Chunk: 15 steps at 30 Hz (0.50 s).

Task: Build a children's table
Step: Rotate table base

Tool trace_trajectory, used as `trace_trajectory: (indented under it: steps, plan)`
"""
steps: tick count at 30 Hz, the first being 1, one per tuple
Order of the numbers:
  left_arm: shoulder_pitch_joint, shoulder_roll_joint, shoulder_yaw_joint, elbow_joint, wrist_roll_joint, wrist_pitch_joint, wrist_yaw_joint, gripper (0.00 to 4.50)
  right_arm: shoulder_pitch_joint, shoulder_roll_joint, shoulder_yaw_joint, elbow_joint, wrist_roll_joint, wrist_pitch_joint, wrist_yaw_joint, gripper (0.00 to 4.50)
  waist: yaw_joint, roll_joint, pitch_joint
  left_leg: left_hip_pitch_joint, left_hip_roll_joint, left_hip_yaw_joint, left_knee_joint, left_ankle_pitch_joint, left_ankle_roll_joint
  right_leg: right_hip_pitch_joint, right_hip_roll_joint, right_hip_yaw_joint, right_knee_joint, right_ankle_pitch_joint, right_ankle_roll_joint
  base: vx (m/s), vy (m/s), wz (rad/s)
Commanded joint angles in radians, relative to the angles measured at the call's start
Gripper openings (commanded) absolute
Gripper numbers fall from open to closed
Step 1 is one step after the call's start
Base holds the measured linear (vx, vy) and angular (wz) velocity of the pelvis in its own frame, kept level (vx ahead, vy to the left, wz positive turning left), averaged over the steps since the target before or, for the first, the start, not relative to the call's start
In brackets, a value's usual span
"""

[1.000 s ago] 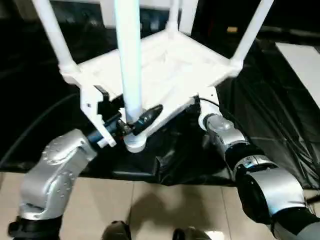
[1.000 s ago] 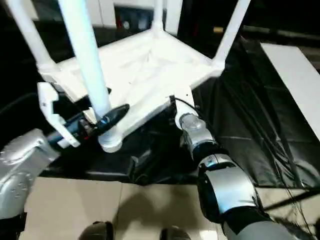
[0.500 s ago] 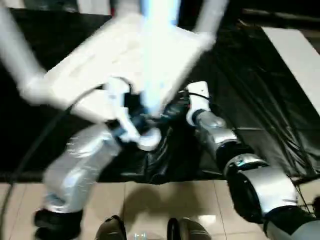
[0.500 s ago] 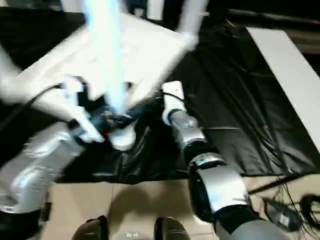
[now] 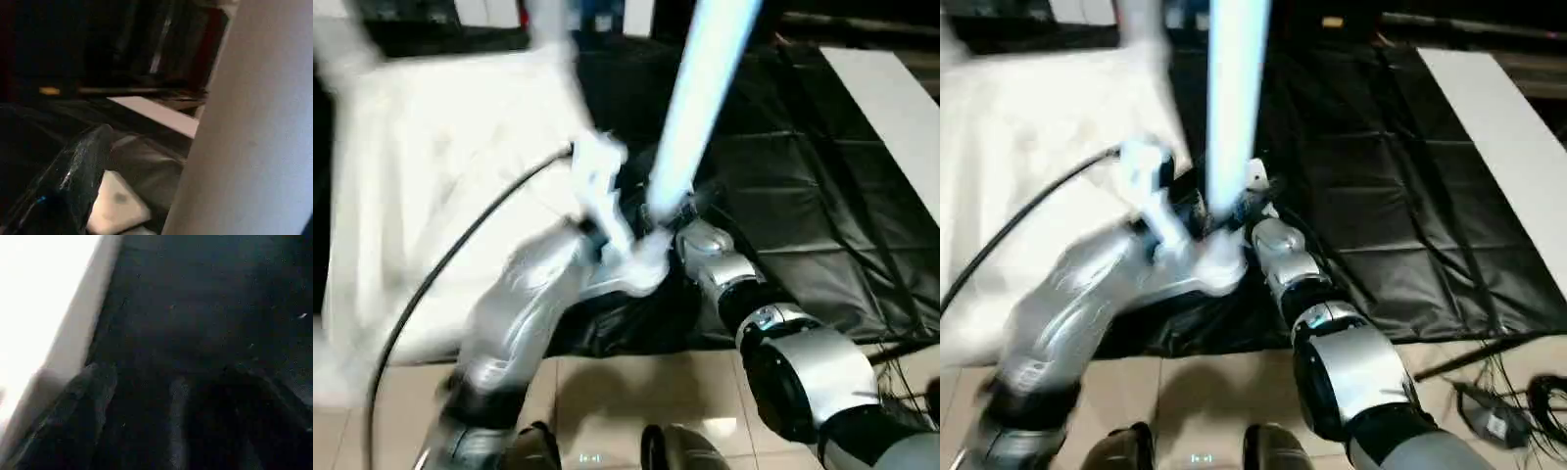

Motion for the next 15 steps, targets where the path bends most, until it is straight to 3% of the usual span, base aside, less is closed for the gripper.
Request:
trace_trajectory:
  steps: [1,3,6,12,15]
  plan:
    - [-0.032,0.040,0.017,0.161,0.088,-0.088,0.037,4.47,-0.005,-0.013,-0.012,-0.004,0.008,-0.020,-0.007,4.00,0.015,0.031,-0.099,0.047,0.025,-0.009,-0.051,-0.003,0.115,0.072,-0.064,0.041,-0.040,0.305,-0.315,0.000,0.000,0.00]
    - [-0.050,0.049,0.028,0.203,0.081,-0.109,0.007,4.47,0.000,-0.042,-0.028,-0.018,0.021,-0.029,-0.014,4.00,0.018,0.023,-0.098,0.041,0.023,-0.008,-0.053,-0.023,0.109,0.075,-0.066,0.043,-0.041,0.282,-0.311,0.000,0.000,0.00]
    - [-0.060,0.052,0.029,0.223,0.079,-0.125,-0.020,4.47,0.009,-0.063,-0.043,-0.029,0.033,-0.033,-0.013,4.00,0.019,0.029,-0.103,0.042,0.022,-0.005,-0.051,-0.050,0.098,0.072,-0.067,0.047,-0.044,0.234,-0.312,0.000,0.000,0.00]
    - [-0.075,0.045,0.018,0.265,0.073,-0.162,-0.095,4.47,0.055,-0.118,-0.081,-0.062,0.052,-0.064,-0.048,4.00,0.039,0.028,-0.117,0.040,0.023,-0.002,-0.042,0.018,0.131,0.070,-0.062,0.045,-0.029,0.344,-0.334,0.000,0.000,0.00]
    - [-0.063,0.070,0.002,0.261,0.057,-0.136,-0.146,4.47,0.078,-0.139,-0.109,-0.090,0.080,-0.084,-0.030,4.00,0.047,0.027,-0.117,0.040,0.022,0.000,-0.041,-0.007,0.133,0.070,-0.063,0.045,-0.033,0.313,-0.331,0.000,0.000,0.00]
